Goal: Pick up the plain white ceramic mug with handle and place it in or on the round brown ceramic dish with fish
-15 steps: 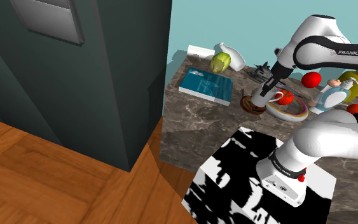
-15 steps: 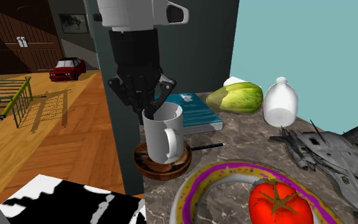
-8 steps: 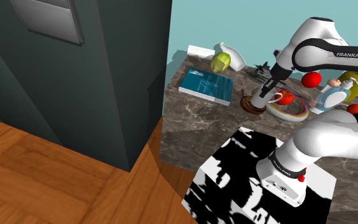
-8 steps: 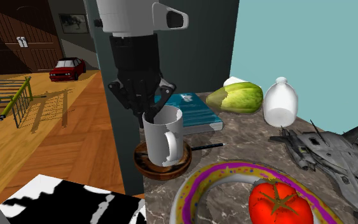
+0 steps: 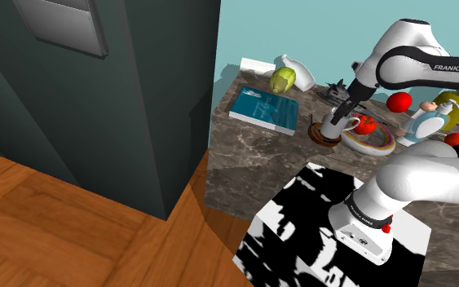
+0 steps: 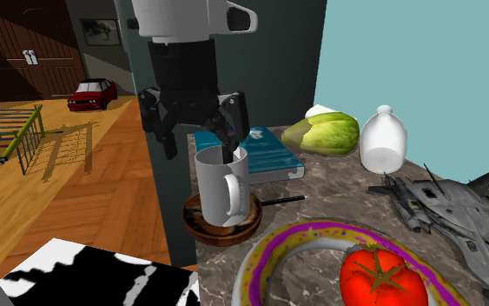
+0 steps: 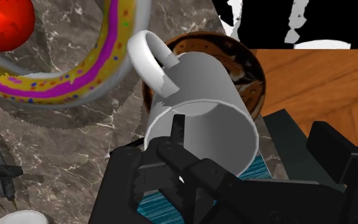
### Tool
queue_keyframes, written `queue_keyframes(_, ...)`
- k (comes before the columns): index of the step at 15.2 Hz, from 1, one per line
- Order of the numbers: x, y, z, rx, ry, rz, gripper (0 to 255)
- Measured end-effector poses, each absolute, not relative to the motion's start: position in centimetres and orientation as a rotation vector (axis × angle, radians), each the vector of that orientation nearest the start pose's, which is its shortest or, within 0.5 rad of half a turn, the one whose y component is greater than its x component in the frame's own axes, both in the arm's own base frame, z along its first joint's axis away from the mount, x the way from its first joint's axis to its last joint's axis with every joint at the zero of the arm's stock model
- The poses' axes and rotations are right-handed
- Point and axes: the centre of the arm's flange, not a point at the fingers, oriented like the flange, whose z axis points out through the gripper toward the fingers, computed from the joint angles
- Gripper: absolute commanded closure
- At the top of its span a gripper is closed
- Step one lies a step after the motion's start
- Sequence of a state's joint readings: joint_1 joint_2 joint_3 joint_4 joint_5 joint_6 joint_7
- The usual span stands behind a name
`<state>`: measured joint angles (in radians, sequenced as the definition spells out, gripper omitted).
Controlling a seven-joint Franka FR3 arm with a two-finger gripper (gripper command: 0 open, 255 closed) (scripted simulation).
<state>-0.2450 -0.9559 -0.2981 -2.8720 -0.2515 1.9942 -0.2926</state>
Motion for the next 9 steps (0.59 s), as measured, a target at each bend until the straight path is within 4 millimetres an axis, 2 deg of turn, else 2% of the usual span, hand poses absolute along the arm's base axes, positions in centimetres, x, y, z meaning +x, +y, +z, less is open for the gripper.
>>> queue_keyframes(4,23.6,-14.8,45.7,-3.154,0.062,-0.106,0)
queue_keyframes(9,23.5,-14.7,46.2,-3.153,0.061,-0.104,0)
